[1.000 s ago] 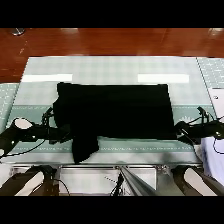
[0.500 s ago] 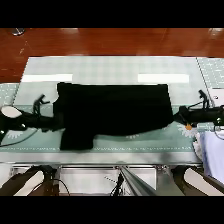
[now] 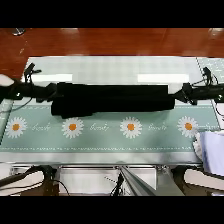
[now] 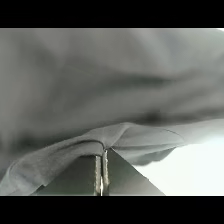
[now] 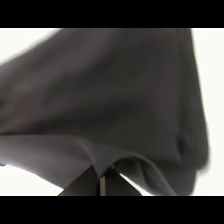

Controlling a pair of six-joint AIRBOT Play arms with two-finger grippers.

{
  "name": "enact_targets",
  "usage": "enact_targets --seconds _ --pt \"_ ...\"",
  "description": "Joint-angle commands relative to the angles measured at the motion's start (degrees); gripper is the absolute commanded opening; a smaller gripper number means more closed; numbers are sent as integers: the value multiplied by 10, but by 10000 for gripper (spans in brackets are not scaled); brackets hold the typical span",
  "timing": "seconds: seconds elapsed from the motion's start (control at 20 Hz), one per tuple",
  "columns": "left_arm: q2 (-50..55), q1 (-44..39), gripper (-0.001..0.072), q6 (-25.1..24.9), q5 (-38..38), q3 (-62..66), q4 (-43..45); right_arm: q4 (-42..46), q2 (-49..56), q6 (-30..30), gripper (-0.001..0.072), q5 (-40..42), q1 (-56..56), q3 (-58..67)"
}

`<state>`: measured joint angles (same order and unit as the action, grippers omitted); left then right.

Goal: Fold the shirts.

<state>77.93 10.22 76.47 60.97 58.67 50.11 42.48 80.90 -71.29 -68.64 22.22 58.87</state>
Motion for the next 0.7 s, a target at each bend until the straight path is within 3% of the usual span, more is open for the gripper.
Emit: enact_targets --seconds 0.0,0.2,0.25,0.3,0.35,0.4,0.45,0.6,0.65 --pt "120 -13 21 33 28 137 0 -17 84 -31 20 29 -24 83" --pt "213 -15 21 43 67 249 7 -22 156 -52 21 37 -24 149" --pt "229 -18 22 41 69 262 7 -36 167 -51 64 50 -24 150" --pt "239 -21 95 41 67 266 7 -47 176 -51 334 59 -24 150" --pt "243 -21 442 41 67 268 11 -50 180 -45 649 58 -24 150" --pt "241 -15 694 42 78 274 35 -42 178 -34 627 46 -18 153" --pt "240 -1 704 44 118 297 84 -17 175 -31 627 21 -4 164" --pt "229 71 703 115 285 355 279 58 167 -35 626 -57 56 189" --pt "216 99 704 119 306 350 295 73 168 -42 626 -72 70 187"
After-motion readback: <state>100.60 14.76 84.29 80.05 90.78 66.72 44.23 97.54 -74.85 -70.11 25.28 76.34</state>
